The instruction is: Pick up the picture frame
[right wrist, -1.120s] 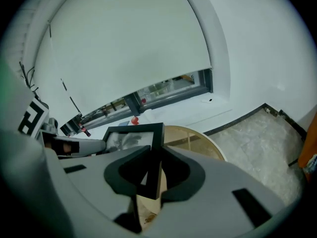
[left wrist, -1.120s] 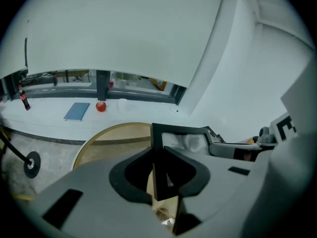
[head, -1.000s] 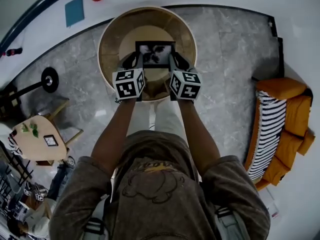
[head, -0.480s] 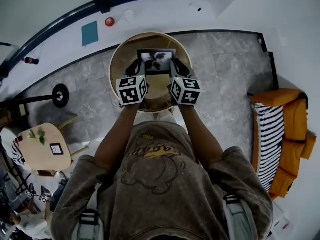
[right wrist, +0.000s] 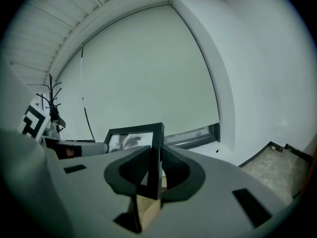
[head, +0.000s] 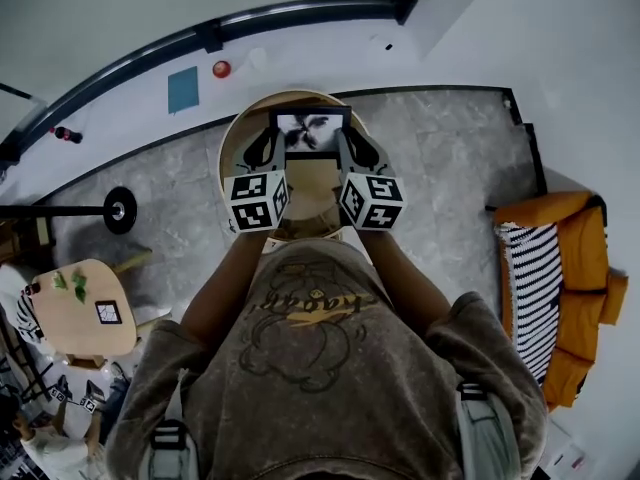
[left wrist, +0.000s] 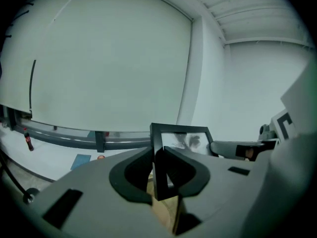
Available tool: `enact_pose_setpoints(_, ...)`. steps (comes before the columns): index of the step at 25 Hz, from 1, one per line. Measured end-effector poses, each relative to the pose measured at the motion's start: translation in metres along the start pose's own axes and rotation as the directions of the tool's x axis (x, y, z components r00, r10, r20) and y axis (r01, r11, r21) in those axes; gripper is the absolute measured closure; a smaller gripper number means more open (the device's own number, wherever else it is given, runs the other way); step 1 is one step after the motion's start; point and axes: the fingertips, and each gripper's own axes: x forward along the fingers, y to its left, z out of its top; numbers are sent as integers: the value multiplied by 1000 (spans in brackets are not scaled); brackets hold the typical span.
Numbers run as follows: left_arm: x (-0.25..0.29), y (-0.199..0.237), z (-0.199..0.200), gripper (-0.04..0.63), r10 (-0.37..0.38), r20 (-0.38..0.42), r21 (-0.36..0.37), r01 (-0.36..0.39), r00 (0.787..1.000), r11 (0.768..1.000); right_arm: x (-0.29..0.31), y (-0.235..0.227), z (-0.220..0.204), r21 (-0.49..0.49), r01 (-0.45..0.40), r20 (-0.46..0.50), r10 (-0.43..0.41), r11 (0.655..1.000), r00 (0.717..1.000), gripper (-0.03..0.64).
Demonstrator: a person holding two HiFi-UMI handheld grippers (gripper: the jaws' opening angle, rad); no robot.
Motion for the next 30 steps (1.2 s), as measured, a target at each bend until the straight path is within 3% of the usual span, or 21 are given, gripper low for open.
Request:
enact_pose_setpoints(11,-45,-12,63,512,-29,170,52,20,985,998,-37,30,69,-64,-62,170,72,996,983,529)
enact_pose_setpoints(30,-55,-17,65,512,-31,181,49,23,983,999,-49,34,73,-76,-76,184,89,994,979,531)
